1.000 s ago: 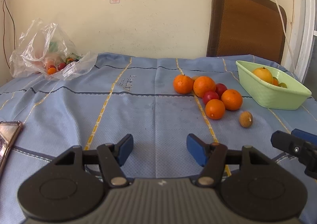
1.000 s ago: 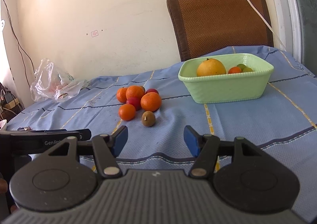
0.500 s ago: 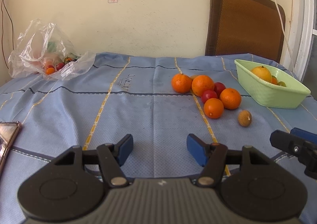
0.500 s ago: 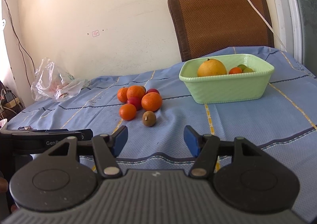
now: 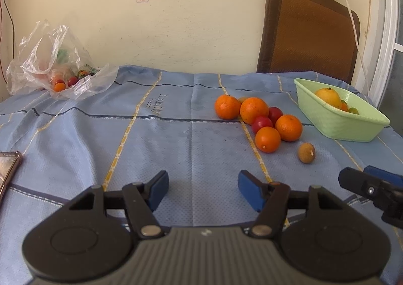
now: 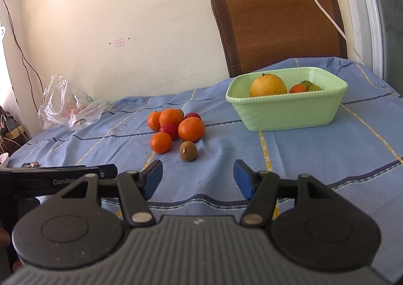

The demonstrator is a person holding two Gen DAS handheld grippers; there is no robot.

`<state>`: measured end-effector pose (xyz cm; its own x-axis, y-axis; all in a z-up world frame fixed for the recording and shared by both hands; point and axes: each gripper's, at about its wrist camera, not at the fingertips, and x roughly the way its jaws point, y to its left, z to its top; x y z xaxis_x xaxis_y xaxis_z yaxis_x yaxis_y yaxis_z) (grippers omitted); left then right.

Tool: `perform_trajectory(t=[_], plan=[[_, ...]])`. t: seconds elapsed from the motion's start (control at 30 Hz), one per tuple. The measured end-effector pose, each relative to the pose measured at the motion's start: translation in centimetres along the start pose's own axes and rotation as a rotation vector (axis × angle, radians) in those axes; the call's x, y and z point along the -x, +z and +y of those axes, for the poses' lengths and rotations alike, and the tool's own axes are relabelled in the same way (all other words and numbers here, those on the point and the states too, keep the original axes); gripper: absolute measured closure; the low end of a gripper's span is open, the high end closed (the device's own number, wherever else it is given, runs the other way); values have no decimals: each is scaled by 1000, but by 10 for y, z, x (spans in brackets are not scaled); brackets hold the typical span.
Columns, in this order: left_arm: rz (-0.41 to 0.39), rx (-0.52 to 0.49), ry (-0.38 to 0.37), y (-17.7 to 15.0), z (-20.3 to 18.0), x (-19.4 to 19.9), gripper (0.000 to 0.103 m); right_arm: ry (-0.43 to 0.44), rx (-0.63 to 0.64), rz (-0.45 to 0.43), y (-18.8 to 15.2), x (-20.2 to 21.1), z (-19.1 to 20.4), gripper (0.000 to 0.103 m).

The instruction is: Organize fruits

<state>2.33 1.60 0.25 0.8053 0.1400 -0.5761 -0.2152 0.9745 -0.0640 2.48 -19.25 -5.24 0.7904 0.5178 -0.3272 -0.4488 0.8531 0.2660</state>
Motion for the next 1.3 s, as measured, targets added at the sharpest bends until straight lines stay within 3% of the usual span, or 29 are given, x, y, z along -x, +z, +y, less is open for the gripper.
perform_trajectory(t=[0.6, 0.93, 1.07, 1.23, 1.3], plan=[[2, 13, -16, 0, 1, 0, 39, -7, -6, 12, 0, -3, 1, 38], [8, -17, -181, 23, -3, -14, 41, -15, -12, 54, 4, -10, 0, 40], [28, -39, -251, 37, -14, -29, 43, 0, 59, 81, 13, -20, 3, 52], [58, -59, -304, 47, -25, -48, 51, 23, 197, 111, 22, -37, 9, 61], [79, -53, -314, 48, -24, -56, 62, 45, 221, 127, 25, -43, 10, 62]])
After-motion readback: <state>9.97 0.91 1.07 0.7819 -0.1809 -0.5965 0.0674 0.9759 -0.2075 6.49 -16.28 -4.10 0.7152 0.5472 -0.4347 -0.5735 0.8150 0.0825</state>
